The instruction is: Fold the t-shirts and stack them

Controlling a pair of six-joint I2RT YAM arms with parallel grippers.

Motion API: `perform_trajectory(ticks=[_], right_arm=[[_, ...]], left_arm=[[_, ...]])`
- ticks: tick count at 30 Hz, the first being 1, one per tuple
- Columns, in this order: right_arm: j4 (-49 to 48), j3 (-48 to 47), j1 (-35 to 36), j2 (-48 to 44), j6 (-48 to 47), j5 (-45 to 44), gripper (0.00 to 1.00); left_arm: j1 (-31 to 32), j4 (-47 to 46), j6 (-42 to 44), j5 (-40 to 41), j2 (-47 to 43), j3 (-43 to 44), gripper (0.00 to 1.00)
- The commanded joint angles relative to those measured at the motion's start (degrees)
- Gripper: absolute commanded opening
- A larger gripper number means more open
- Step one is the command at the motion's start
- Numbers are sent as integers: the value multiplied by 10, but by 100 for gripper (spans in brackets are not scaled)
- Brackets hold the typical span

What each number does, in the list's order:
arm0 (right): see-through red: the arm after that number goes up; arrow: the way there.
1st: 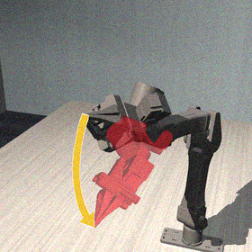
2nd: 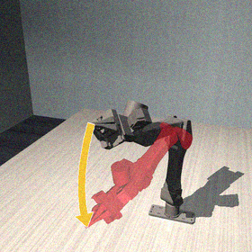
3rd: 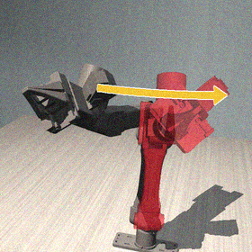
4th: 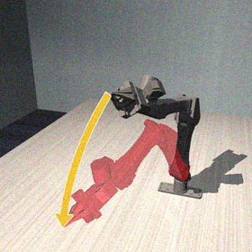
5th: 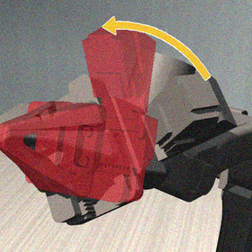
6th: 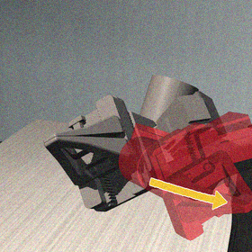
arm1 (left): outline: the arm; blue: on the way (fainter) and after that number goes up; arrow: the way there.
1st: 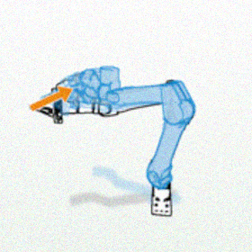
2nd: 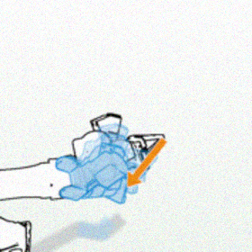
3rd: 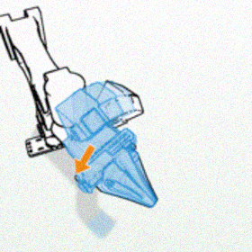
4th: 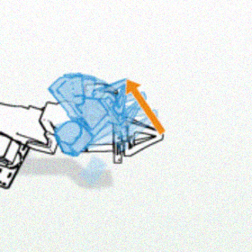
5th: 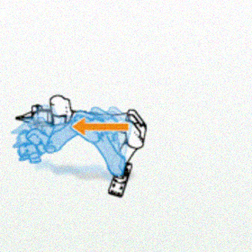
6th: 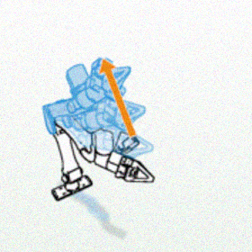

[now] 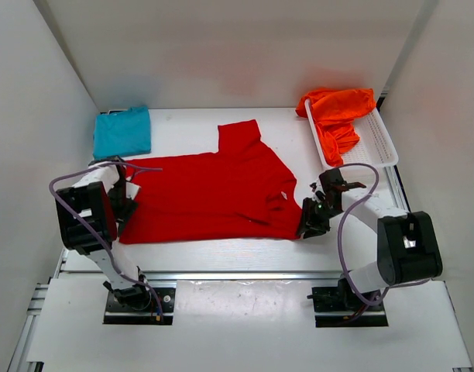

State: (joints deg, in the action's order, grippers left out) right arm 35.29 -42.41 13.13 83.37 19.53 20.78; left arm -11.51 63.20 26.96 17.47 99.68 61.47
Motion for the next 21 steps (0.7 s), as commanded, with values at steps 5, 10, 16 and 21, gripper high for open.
perform_trajectory(ticks=[5, 10, 16, 21], right_arm=[[41, -21, 33, -66, 1, -93, 38], [-22, -15, 63, -95, 18, -99, 0], [-107, -27, 56, -60, 33, -43, 0], [-164, -7, 31, -32, 64, 2, 2]], left_arm=[[107, -40, 56, 18, -118, 121, 71], [339, -30, 64, -51, -100, 198, 73], [547, -13, 48, -224, 56, 362, 72], [650, -42, 63, -268, 114, 386, 74]])
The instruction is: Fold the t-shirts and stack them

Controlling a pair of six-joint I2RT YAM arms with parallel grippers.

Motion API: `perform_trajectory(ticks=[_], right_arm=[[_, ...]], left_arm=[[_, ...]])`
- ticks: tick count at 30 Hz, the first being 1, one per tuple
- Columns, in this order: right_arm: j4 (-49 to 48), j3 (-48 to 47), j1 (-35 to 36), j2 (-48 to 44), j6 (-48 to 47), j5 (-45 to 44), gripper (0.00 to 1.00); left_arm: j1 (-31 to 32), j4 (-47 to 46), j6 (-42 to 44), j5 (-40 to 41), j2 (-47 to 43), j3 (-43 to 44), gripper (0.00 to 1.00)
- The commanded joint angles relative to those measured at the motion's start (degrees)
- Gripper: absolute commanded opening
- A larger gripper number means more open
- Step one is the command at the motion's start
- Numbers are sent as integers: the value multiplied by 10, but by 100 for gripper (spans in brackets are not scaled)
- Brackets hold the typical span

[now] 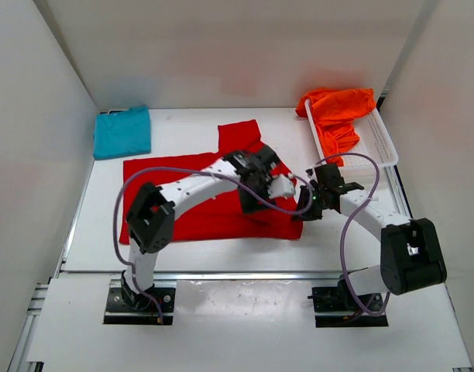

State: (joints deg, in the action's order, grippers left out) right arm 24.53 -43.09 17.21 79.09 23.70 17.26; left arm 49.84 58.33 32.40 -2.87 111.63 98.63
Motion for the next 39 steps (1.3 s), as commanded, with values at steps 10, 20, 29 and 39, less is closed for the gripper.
perform_trajectory(ticks=[10, 20, 29, 39], right_arm=[[-89, 71, -30, 16, 64, 38, 10], [-135, 125, -53, -16, 90, 59, 9], [-142, 125, -57, -10, 94, 56, 10], [-120, 108, -57, 18, 89, 44, 8]], left_arm=[[82, -132, -50, 8, 22, -75, 76], [88, -219, -74, 136, 46, -86, 66], [79, -233, -81, 118, 50, -114, 17], [-39, -206, -154, 91, 48, -53, 0]])
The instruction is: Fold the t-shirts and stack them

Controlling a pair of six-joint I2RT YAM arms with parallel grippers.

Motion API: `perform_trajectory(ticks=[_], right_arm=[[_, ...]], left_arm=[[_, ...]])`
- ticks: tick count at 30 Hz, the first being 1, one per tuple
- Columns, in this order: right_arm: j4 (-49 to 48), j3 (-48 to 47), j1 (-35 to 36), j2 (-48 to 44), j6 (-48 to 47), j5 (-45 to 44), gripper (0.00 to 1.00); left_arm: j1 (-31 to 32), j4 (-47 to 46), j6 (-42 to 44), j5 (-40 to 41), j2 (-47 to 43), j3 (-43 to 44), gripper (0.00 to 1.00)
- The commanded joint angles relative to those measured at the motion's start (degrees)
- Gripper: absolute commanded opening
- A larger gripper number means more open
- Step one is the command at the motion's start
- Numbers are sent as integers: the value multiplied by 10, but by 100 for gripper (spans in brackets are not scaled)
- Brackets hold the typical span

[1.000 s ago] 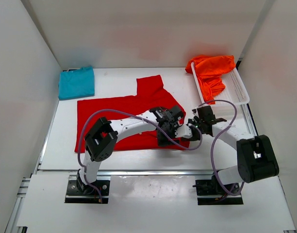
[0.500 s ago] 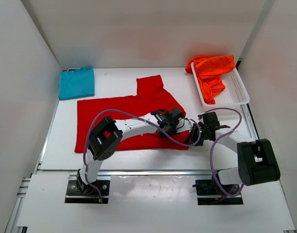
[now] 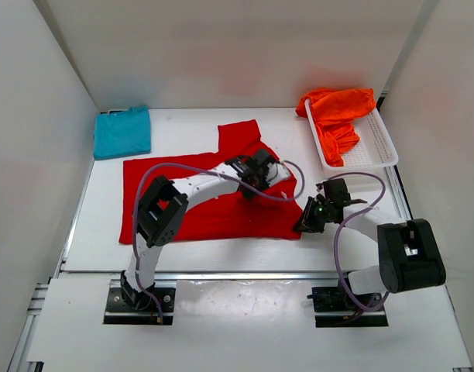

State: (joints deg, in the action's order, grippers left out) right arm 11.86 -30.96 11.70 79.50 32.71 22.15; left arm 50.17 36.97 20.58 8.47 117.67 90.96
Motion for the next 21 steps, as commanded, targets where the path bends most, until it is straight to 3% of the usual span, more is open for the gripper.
perform_trajectory(ticks=[1, 4, 11, 14, 18, 21], right_arm=[[11, -16, -1, 15, -2, -7, 8], [19, -28, 2, 32, -9, -8, 8], [40, -52, 4, 50, -29, -16, 8], [58, -67, 6, 44, -48, -25, 10], [90, -97, 13, 48, -77, -33, 12], [97, -104, 15, 48, -77, -33, 14]], left_arm=[[-50, 11, -45, -41, -11, 20, 0], [-68, 18, -51, -70, -7, 14, 3], [-105, 7, -77, -52, -8, -6, 8], [-122, 20, -84, -64, -2, 7, 20], [-128, 26, -75, -60, -7, 11, 49], [-123, 21, -54, -36, -19, 10, 58]])
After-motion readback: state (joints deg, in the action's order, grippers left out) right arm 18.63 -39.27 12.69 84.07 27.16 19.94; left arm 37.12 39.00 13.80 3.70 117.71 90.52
